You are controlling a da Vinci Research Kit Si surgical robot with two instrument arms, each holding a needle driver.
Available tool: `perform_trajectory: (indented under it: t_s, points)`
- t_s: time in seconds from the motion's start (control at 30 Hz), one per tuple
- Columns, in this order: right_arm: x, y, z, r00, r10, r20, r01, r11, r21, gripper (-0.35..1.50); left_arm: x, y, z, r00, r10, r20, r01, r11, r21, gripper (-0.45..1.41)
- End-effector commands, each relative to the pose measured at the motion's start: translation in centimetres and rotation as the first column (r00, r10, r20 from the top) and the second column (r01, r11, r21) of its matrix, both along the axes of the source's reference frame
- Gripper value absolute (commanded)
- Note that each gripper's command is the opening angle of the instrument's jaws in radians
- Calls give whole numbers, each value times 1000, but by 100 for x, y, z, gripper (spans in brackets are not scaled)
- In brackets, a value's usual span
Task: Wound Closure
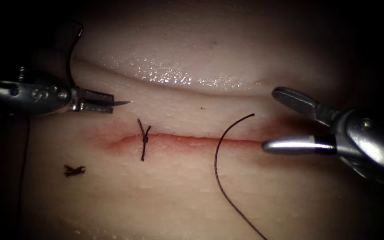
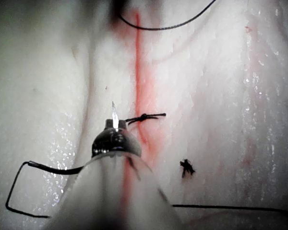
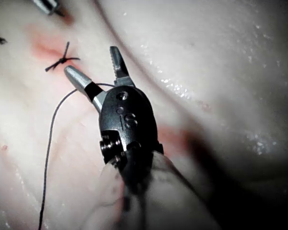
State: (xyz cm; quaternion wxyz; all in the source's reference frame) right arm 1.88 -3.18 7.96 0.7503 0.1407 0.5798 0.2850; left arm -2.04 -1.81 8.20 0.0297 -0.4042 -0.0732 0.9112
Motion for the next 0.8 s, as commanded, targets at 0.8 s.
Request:
perform_trajectory:
  t_s: [0.8]
  points:
    - [27,38,80,950,14,-311,108,922,372,116,-84,-23,-23,794,163,586,-19,970,-244,-45]
